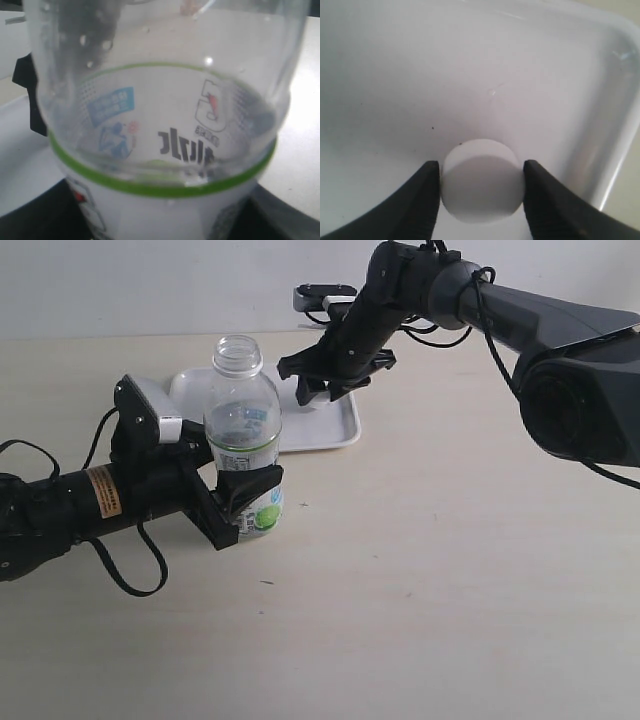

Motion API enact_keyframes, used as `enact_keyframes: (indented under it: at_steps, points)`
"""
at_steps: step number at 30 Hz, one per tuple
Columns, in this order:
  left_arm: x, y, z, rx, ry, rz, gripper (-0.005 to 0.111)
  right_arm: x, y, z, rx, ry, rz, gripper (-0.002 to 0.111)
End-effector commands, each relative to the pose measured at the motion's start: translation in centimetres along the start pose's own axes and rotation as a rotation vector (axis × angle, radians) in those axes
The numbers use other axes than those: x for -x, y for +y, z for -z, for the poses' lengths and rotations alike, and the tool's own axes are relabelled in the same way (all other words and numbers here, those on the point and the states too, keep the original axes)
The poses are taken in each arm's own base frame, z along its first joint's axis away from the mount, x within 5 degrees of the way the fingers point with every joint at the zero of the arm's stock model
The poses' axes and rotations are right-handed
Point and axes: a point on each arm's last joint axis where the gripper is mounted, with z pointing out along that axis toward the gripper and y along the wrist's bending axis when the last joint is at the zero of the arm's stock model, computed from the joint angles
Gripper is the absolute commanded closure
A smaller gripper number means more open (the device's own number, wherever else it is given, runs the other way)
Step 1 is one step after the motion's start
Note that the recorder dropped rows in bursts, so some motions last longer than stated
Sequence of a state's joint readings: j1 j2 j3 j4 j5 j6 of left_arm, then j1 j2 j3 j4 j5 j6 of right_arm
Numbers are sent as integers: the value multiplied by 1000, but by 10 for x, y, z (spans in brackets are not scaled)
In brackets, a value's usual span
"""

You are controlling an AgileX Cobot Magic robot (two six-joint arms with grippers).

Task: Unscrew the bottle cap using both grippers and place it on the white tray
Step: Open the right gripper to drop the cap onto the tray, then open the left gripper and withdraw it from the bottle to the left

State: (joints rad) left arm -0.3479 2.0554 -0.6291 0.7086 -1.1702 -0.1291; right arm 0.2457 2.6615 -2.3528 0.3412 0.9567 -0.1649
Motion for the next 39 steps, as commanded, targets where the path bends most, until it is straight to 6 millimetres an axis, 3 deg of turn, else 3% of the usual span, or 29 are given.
enact_keyframes:
  at_steps: [1, 5, 9, 13, 23, 30, 39]
  points:
    - [7, 0, 0, 1, -59, -6, 107, 3, 0, 3, -5, -17, 17, 45]
    - [7, 0, 0, 1, -59, -6, 107, 3, 0, 3, -5, -17, 21, 37]
    - [7, 0, 0, 3, -59, -5, 107, 5, 1, 7, -5, -24, 23, 36]
    - [7, 0, 0, 5, -60, -4, 107, 10, 7, 24, 0, -34, 35, 36]
    - [7, 0, 0, 6, -59, -52, 107, 37, 28, 112, -48, -173, 75, 39]
    - [7, 0, 0, 6, -59, -49, 107, 37, 42, 175, -95, -172, 112, 41]
    - [2, -1, 0, -16, 0, -49, 107, 31, 56, 221, -83, -156, 129, 41]
